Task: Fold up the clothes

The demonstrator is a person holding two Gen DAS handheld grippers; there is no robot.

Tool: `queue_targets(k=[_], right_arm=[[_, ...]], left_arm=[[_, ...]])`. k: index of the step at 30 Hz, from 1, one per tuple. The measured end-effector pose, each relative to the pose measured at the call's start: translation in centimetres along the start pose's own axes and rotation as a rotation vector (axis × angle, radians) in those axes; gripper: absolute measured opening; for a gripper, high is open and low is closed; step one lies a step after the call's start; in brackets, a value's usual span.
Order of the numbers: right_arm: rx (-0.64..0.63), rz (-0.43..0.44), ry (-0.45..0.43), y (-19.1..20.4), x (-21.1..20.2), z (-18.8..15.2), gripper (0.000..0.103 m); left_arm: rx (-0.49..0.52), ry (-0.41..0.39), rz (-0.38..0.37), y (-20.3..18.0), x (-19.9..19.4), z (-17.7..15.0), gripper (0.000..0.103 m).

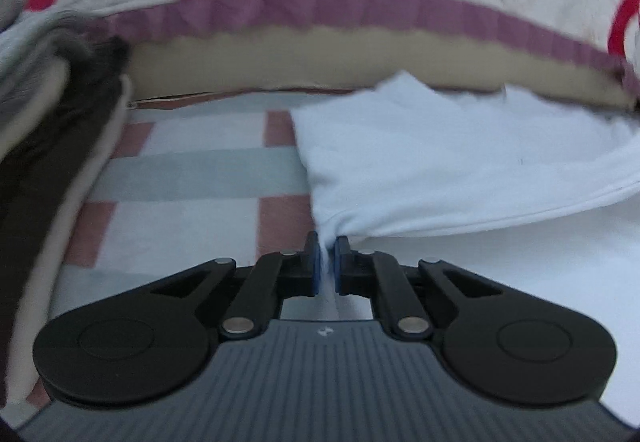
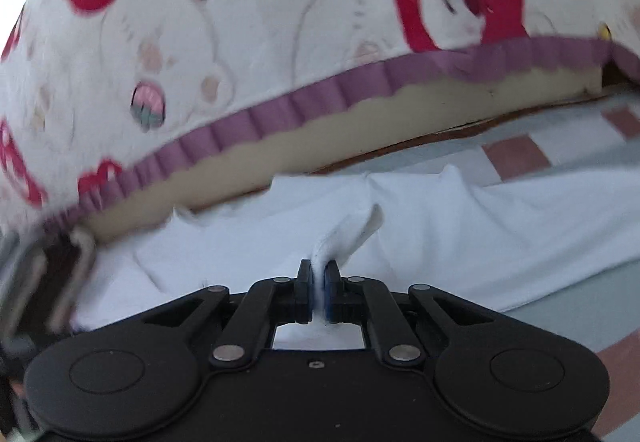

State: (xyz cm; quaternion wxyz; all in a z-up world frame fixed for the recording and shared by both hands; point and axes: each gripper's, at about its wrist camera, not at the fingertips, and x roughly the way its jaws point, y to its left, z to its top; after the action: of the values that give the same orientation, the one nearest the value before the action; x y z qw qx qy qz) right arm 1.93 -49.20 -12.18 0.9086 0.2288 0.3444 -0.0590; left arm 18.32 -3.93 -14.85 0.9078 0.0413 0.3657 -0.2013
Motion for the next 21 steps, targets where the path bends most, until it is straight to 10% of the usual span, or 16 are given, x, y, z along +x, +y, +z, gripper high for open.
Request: queue_targets(k=[6, 10, 18, 21], right_arm=[[0.046, 0.023, 0.357, -0.6, 3.2, -3.6, 0.014], [0.114, 0.088, 0.419, -1.6, 3.7, -4.4, 0.043], [0.528, 0.241, 0.252, -6.2, 2.7, -3.3, 0.063], [0.459, 0.164, 0.262, -5.7, 3.9, -3.0, 0.063]], left_arm=[[-0.204, 0.126, -0.029, 3.9, 1.0, -1.2, 0.010], [-0.207, 0.137, -0.018, 3.9, 1.3, -1.3, 0.011], [-0.210, 0.148, -0.005, 3.5, 1.7, -1.2, 0.011], [-0.213, 0.149, -0.004, 3.4, 1.7, -1.2, 0.011]])
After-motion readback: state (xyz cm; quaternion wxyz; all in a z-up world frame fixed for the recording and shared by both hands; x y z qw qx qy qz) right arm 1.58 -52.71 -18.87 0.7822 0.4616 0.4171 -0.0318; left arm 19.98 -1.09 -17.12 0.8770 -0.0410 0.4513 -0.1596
